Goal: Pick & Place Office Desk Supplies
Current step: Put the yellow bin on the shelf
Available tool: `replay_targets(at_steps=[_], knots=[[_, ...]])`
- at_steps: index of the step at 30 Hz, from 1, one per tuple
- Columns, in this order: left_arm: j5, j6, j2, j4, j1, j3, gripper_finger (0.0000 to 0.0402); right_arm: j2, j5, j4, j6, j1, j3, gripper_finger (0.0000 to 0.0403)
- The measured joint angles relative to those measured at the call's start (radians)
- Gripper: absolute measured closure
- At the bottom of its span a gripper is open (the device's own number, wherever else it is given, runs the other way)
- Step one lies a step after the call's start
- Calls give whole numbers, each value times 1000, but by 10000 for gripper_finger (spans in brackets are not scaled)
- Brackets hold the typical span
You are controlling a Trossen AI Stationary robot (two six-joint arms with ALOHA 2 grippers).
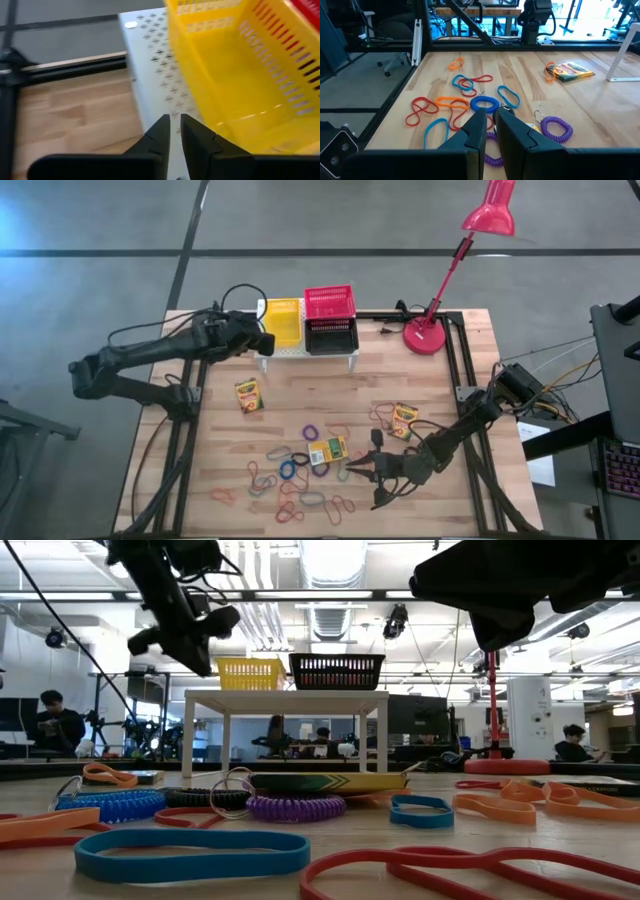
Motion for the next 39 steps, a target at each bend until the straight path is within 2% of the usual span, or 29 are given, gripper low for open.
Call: replay_targets(at_steps=[4,17,39], knots=[[1,37,0,99,6,-39,368,0,0,2,5,0,0,364],[0,169,1,207,31,-50,371,0,0,4,44,-3,0,364],[-19,258,2,270,33,-50,372,0,1,6,65,-16,0,364]])
